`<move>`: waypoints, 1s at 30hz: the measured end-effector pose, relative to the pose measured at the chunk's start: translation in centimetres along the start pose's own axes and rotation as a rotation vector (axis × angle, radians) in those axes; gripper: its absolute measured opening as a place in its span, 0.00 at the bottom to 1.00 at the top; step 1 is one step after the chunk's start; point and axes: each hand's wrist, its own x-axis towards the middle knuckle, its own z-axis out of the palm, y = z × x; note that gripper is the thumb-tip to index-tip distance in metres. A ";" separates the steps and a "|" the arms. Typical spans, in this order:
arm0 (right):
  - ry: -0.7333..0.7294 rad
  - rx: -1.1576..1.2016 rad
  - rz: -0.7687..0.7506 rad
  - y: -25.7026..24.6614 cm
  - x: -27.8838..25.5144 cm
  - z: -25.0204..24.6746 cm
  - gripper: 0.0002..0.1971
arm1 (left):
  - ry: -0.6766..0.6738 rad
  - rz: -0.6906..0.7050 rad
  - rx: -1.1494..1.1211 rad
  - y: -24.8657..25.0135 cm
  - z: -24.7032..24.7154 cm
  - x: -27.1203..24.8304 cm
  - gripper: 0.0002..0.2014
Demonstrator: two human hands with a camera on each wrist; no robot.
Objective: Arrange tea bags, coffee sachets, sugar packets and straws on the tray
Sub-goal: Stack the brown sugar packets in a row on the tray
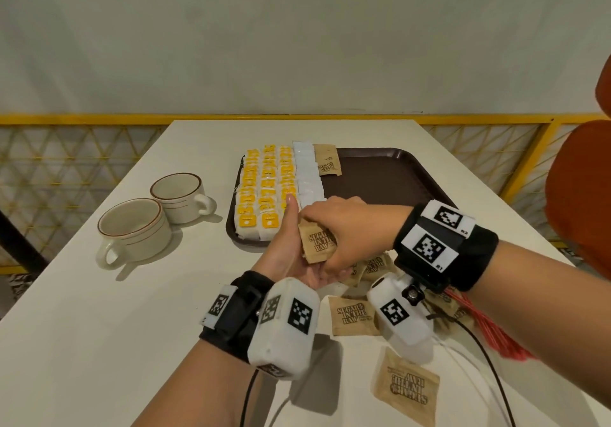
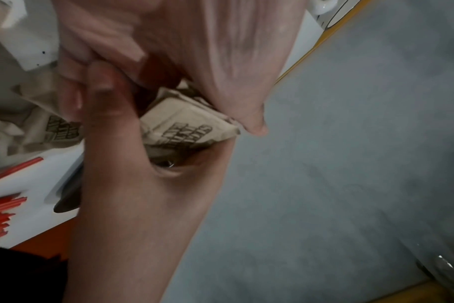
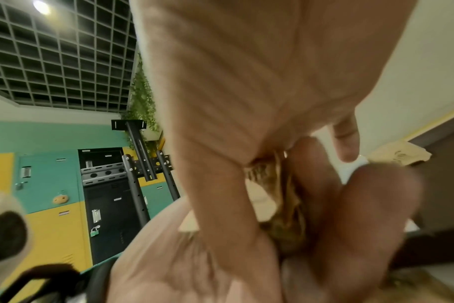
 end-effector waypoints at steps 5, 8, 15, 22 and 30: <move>0.034 0.241 0.015 0.2 0.4 -0.2 0.16 | -0.117 0.098 -0.177 -0.6 0.1 -0.7 0.35; 0.058 0.274 -0.002 0.4 0.5 -0.3 0.16 | -0.199 0.177 -0.191 -0.8 0.1 -1.0 0.16; 0.149 0.293 -0.076 2.8 -2.0 -2.2 0.31 | -0.181 0.213 0.039 -0.8 -0.9 -0.2 0.19; 0.244 0.475 -0.099 3.4 -2.6 -1.6 0.13 | -0.255 0.209 0.114 -0.9 -0.9 -0.4 0.10; 0.228 0.511 -0.112 3.7 -2.5 -1.1 0.08 | -0.258 0.184 0.173 -0.9 -0.9 -0.6 0.10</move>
